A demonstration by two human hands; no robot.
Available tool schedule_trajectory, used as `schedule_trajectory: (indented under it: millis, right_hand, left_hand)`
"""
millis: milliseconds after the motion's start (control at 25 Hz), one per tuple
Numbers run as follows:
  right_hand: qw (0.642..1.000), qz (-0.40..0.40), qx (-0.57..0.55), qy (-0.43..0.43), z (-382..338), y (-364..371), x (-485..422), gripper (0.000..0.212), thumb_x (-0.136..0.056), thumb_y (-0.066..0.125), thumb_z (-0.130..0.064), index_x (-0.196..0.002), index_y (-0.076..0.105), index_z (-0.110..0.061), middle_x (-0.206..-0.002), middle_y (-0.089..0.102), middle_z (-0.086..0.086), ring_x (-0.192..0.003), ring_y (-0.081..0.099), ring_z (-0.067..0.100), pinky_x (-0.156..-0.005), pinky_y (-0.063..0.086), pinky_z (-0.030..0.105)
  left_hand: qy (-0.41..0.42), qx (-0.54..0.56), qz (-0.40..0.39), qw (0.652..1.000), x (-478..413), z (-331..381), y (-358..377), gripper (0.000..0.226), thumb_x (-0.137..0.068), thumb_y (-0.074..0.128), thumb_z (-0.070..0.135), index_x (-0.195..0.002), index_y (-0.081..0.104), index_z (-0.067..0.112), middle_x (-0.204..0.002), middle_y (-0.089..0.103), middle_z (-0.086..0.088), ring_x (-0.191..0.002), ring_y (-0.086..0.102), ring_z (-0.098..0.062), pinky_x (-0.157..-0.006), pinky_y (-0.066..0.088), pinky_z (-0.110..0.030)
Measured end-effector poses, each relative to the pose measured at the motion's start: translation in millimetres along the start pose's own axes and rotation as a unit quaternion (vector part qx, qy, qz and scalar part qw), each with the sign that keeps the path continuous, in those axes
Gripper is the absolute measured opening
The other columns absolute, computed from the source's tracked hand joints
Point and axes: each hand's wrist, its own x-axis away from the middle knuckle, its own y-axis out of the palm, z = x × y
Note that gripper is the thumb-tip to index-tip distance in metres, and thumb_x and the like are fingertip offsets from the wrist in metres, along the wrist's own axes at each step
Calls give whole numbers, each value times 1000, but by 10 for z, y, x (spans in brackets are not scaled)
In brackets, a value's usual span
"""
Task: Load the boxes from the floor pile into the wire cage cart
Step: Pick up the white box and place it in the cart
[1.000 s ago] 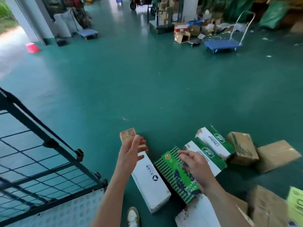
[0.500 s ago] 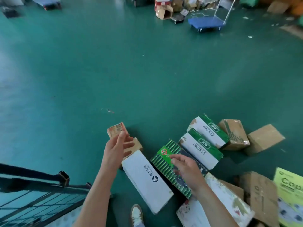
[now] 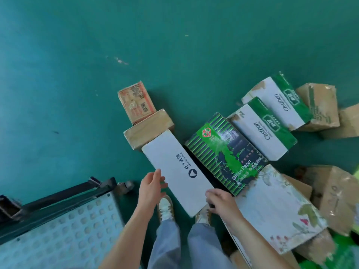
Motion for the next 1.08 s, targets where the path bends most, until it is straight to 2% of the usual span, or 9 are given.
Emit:
schedule_trajectory:
  millis: [120, 240, 360, 520, 680, 800, 880, 960, 1080]
  right_hand:
    - [996, 15, -52, 77, 358, 202, -836, 10, -94, 62, -23, -99, 68, -17, -108, 69, 5, -99, 66, 18, -81, 56, 36]
    - [987, 44, -86, 126, 615, 323, -1439, 14, -96, 56, -14, -97, 66, -4, -103, 63, 10, -95, 59, 23, -76, 50, 37]
    - [979, 116, -101, 133, 851, 408, -1867, 22, -100, 49, -9, -115, 63, -4, -111, 66, 9, -100, 64, 22, -85, 54, 38]
    - [962, 225, -75, 135, 1074, 436, -2109, 37, -101, 38, -2, -135, 52, -5, -124, 57, 3, -110, 57, 24, -88, 46, 37]
    - [940, 249, -100, 210, 1240, 420, -2183, 48, -98, 40, 4, -146, 38, 1, -145, 49, 20, -129, 51, 38, -89, 44, 36]
    - [932, 226, -115, 258, 1324, 422, -2231, 41, -99, 34, 3, -139, 45, 2, -120, 58, 20, -104, 60, 34, -76, 49, 32]
    - [935, 206, -123, 261, 1328, 379, -2251, 19, -101, 38, -3, -111, 54, -6, -96, 51, 13, -85, 52, 26, -64, 46, 29]
    - [932, 208, -134, 266, 1343, 325, -2255, 11, -100, 43, -6, -100, 54, -8, -83, 47, 8, -78, 47, 23, -74, 52, 36]
    - [930, 192, -147, 277, 1430, 192, -2230, 27, -98, 41, -1, -118, 59, 5, -76, 45, 12, -70, 46, 21, -104, 50, 55]
  left_hand:
    - [1, -89, 22, 996, -835, -267, 204, 41, -103, 45, 48, -125, 54, 14, -106, 63, 5, -100, 65, -23, -94, 56, -54]
    - [31, -208, 35, 977, -1608, -333, 354, 58, -102, 42, 52, -139, 48, 8, -135, 59, -14, -121, 58, -35, -104, 48, -50]
    - [102, -307, 43, 945, -2262, -249, 518, 60, -103, 43, 47, -150, 37, 10, -154, 38, -14, -133, 47, -31, -100, 39, -39]
    - [183, -442, 61, 876, -2889, -157, 598, 65, -102, 45, 48, -153, 29, 11, -156, 30, -13, -142, 33, -35, -108, 36, -52]
    - [161, -521, 61, 836, -3168, -173, 565, 68, -101, 44, 51, -153, 26, 13, -158, 30, -11, -143, 33, -36, -111, 35, -60]
    - [150, -554, 69, 816, -3203, -162, 529, 67, -100, 44, 52, -152, 27, 14, -154, 33, -13, -138, 40, -38, -110, 34, -63]
    - [141, -562, 71, 812, -3165, -132, 504, 68, -98, 43, 58, -152, 26, 19, -151, 35, -16, -133, 44, -41, -108, 36, -62]
    - [124, -576, 59, 806, -3094, -119, 436, 70, -96, 39, 68, -154, 21, 33, -150, 34, -18, -132, 44, -44, -105, 39, -62]
    - [83, -627, 26, 775, -3025, -225, 259, 78, -88, 27, 83, -152, 23, 38, -146, 35, -19, -128, 47, -45, -102, 42, -60]
